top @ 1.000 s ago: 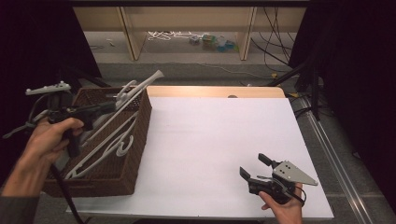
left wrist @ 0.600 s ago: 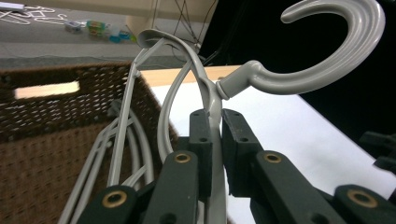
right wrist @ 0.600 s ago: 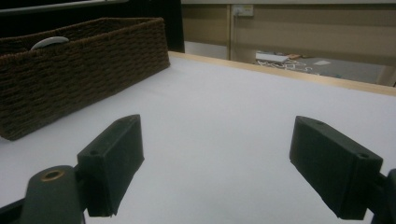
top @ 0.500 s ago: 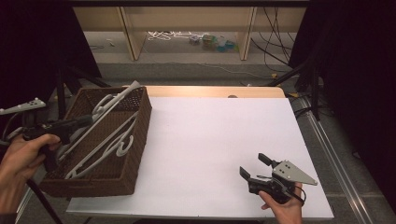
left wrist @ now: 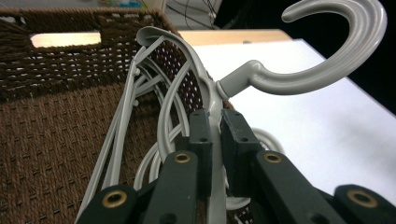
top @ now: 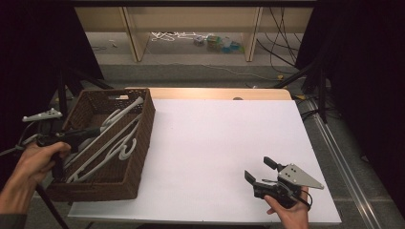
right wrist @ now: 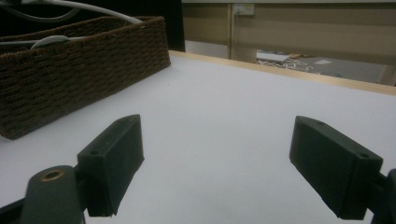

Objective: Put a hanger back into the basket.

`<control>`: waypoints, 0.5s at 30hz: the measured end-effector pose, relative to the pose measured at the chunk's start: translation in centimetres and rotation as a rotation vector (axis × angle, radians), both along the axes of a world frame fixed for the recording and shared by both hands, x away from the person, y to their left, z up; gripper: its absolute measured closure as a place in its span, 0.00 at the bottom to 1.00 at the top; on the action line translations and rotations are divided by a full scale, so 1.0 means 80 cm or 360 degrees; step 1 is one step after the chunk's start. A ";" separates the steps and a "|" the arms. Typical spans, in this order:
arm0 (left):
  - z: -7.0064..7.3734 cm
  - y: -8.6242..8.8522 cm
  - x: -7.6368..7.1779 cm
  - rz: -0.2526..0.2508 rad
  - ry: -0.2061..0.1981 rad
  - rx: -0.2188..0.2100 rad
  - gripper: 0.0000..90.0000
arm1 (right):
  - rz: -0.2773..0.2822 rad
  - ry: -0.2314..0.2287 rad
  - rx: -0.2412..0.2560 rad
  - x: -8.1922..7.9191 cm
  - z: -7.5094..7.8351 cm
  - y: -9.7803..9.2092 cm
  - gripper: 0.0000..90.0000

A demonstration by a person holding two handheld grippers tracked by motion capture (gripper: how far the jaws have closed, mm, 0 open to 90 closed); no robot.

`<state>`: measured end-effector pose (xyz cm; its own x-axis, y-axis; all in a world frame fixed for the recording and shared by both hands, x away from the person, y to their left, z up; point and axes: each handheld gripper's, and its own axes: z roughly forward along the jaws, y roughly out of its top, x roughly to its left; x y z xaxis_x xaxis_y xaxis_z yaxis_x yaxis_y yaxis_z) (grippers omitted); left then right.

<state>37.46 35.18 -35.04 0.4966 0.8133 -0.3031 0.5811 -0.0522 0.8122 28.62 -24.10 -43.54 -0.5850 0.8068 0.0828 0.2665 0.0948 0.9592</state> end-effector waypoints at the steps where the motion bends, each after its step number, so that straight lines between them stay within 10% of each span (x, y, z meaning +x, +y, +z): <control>1: -0.003 -0.002 0.002 -0.0013 0.0014 0.0014 0.92 | -0.0013 -0.0005 -0.0012 0.000 0.000 -0.001 0.20; 15: -0.034 -0.012 0.018 -0.0036 0.0162 0.0161 0.92 | -0.0008 0.0001 -0.0010 0.000 0.000 0.000 0.20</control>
